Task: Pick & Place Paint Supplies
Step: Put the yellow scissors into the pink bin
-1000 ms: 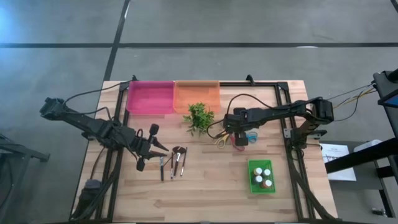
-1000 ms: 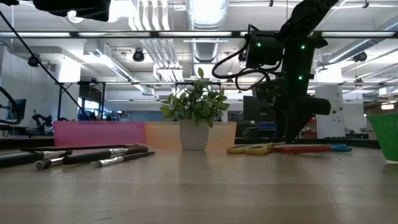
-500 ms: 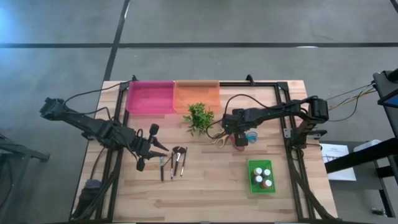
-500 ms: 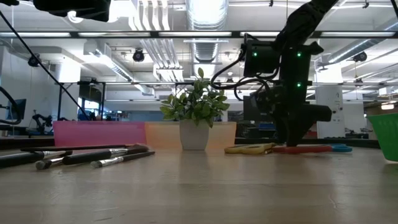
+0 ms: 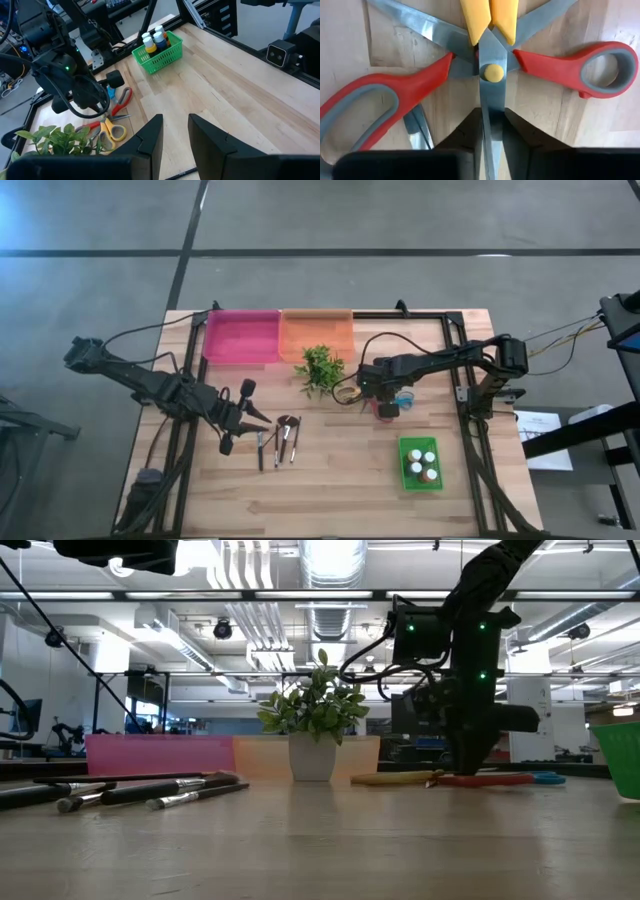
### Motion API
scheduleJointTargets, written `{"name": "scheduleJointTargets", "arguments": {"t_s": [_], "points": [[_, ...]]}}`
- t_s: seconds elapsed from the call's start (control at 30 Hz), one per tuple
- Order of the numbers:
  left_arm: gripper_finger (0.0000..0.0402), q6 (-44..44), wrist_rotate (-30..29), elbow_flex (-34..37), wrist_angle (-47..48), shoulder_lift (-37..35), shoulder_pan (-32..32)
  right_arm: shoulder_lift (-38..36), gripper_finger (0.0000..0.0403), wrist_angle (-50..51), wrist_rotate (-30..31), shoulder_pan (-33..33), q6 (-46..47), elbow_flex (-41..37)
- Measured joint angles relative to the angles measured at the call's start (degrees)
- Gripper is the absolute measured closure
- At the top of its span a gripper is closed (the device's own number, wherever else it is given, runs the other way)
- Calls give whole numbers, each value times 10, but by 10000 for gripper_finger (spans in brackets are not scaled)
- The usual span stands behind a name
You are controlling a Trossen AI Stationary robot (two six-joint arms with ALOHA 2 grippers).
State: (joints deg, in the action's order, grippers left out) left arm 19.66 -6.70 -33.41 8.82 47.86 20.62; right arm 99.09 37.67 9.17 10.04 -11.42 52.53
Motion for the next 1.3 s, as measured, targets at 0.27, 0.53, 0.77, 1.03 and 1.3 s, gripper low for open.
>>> {"name": "scheduleJointTargets", "arguments": {"t_s": [0.27,0.53,0.77,1.03,1.3], "points": [[302,0,0,0,0,0,0,0,365,1,-4,0,0,0],[302,0,0,0,0,0,0,0,357,4,-4,0,5,0],[302,0,0,0,0,0,0,0,364,6,-6,0,8,0],[302,0,0,0,0,0,0,-14,364,8,-4,-16,16,-1],[302,12,0,0,0,0,0,-71,364,30,-2,-63,49,-3]]}}
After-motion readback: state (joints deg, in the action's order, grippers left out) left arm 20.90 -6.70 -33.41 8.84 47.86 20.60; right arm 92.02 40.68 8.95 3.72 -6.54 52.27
